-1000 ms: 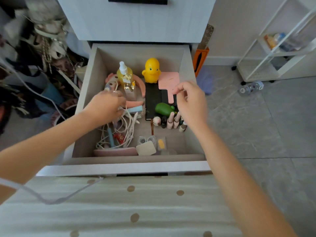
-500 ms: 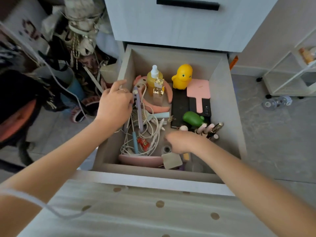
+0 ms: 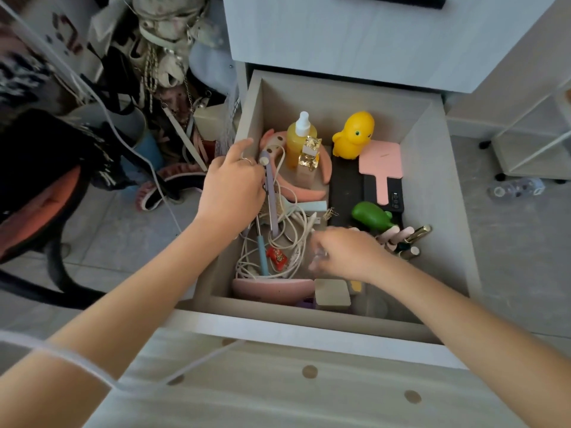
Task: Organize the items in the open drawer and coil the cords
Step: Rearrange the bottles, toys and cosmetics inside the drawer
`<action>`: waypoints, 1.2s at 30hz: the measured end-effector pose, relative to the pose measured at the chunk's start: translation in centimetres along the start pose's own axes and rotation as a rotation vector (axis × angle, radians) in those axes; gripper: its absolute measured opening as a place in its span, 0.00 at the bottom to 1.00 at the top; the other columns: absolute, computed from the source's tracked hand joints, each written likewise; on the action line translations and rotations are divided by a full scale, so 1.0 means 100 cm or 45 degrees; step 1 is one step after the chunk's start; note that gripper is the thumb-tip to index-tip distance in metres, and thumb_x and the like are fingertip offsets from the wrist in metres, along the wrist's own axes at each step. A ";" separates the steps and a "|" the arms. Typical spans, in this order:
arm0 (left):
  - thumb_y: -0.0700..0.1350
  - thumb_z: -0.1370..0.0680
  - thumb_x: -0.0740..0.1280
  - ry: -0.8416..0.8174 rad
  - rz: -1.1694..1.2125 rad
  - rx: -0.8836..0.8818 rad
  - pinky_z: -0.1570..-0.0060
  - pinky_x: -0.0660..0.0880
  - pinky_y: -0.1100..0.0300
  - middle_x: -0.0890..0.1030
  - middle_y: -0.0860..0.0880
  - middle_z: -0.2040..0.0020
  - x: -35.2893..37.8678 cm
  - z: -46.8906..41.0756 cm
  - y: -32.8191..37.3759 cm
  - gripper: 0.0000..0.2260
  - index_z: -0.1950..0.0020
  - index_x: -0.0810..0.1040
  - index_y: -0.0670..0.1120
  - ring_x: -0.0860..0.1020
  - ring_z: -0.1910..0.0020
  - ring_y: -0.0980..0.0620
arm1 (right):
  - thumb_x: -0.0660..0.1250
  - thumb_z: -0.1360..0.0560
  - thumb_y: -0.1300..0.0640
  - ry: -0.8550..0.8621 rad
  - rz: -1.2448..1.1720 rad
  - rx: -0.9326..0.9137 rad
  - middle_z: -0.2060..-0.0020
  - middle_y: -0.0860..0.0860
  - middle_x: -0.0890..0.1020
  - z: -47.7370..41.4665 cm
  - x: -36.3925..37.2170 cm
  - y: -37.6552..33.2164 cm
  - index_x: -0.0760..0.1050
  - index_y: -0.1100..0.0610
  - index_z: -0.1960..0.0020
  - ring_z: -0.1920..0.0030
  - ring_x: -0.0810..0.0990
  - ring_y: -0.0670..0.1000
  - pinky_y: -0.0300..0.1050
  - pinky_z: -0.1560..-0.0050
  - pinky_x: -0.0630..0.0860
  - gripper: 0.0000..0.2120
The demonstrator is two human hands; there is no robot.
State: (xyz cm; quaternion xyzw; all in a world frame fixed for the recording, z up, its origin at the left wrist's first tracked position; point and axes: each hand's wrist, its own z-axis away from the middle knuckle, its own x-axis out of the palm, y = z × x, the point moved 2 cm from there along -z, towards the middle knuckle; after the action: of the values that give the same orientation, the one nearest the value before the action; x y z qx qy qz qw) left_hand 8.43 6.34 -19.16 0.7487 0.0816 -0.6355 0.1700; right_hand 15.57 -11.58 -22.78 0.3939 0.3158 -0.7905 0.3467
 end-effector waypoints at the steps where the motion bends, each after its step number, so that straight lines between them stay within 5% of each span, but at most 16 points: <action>1: 0.40 0.25 0.59 0.031 -0.010 0.045 0.41 0.67 0.46 0.82 0.43 0.55 -0.001 0.000 -0.001 0.11 0.53 0.81 0.39 0.67 0.31 0.44 | 0.65 0.25 0.46 0.079 -0.064 0.004 0.56 0.46 0.75 0.005 -0.011 0.001 0.72 0.52 0.48 0.53 0.77 0.51 0.45 0.58 0.71 0.11; 5: 0.43 0.28 0.57 0.154 0.077 0.269 0.40 0.68 0.49 0.82 0.46 0.52 -0.008 0.006 0.008 0.13 0.55 0.81 0.43 0.75 0.42 0.43 | 0.68 0.28 0.44 0.259 -0.250 0.001 0.61 0.45 0.78 0.035 -0.050 0.019 0.71 0.48 0.54 0.63 0.75 0.46 0.43 0.66 0.68 0.10; 9: 0.46 0.24 0.64 -0.302 0.325 0.657 0.54 0.76 0.51 0.81 0.51 0.51 -0.005 0.011 0.050 0.07 0.50 0.80 0.48 0.78 0.51 0.51 | 0.70 0.30 0.42 0.139 -0.240 0.063 0.69 0.45 0.75 0.059 -0.053 0.048 0.74 0.46 0.55 0.67 0.73 0.43 0.45 0.66 0.68 0.10; 12: 0.49 0.24 0.66 -0.724 0.390 0.779 0.49 0.74 0.54 0.79 0.55 0.47 0.018 0.012 0.083 0.09 0.45 0.79 0.52 0.76 0.49 0.56 | 0.71 0.30 0.45 -0.042 -0.120 0.119 0.67 0.42 0.73 0.068 -0.042 0.063 0.76 0.46 0.51 0.65 0.72 0.41 0.42 0.65 0.67 0.11; 15: 0.47 0.26 0.67 -0.919 0.332 0.847 0.50 0.70 0.59 0.76 0.52 0.42 0.051 0.015 0.103 0.13 0.41 0.77 0.51 0.74 0.44 0.53 | 0.73 0.31 0.48 -0.198 0.077 0.119 0.60 0.44 0.74 0.071 -0.029 0.063 0.76 0.46 0.50 0.57 0.75 0.46 0.43 0.60 0.72 0.12; 18: 0.47 0.27 0.68 -0.912 0.187 0.974 0.49 0.68 0.58 0.73 0.51 0.37 0.072 0.018 0.116 0.19 0.37 0.74 0.51 0.72 0.39 0.50 | 0.73 0.31 0.52 -0.232 0.188 0.149 0.52 0.53 0.75 0.070 -0.021 0.061 0.76 0.51 0.47 0.50 0.78 0.54 0.46 0.57 0.74 0.15; 21: 0.51 0.27 0.67 -0.874 0.060 1.144 0.45 0.68 0.55 0.72 0.51 0.36 0.079 0.023 0.123 0.19 0.37 0.74 0.52 0.70 0.38 0.50 | 0.71 0.29 0.54 -0.268 0.168 0.145 0.58 0.50 0.72 0.073 -0.017 0.060 0.74 0.50 0.52 0.52 0.77 0.55 0.43 0.61 0.68 0.08; 23: 0.54 0.28 0.68 -0.896 -0.053 1.208 0.43 0.68 0.53 0.71 0.52 0.36 0.082 0.027 0.122 0.18 0.40 0.75 0.52 0.67 0.36 0.50 | 0.70 0.28 0.56 -0.353 0.093 0.151 0.57 0.50 0.74 0.075 -0.012 0.059 0.74 0.49 0.47 0.54 0.75 0.53 0.42 0.61 0.67 0.11; 29: 0.51 0.26 0.66 -1.075 -0.256 1.122 0.43 0.65 0.56 0.71 0.48 0.38 0.086 0.037 0.114 0.18 0.38 0.71 0.49 0.67 0.38 0.49 | 0.71 0.28 0.57 -0.483 0.026 0.160 0.48 0.52 0.77 0.069 0.006 0.060 0.72 0.54 0.42 0.54 0.72 0.51 0.40 0.68 0.63 0.16; 33: 0.48 0.27 0.71 -1.298 0.241 0.810 0.43 0.70 0.61 0.75 0.53 0.40 0.070 0.022 0.097 0.18 0.38 0.75 0.51 0.73 0.43 0.56 | 0.66 0.25 0.59 -0.479 0.065 0.154 0.42 0.54 0.76 0.068 0.013 0.059 0.69 0.53 0.34 0.45 0.76 0.55 0.42 0.56 0.69 0.20; 36: 0.45 0.24 0.68 -1.020 0.607 0.610 0.40 0.70 0.61 0.78 0.57 0.43 0.041 -0.005 0.075 0.10 0.43 0.79 0.50 0.74 0.46 0.66 | 0.63 0.24 0.61 -0.529 0.097 0.177 0.43 0.55 0.77 0.064 0.021 0.059 0.70 0.55 0.35 0.46 0.77 0.55 0.44 0.55 0.72 0.18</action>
State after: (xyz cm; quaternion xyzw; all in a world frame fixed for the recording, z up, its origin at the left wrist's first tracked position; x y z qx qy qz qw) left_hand 12.17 -0.81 -22.03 0.4625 -0.3101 -0.8166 0.1517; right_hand 16.79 -20.44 -22.75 0.2571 0.1673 -0.8608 0.4060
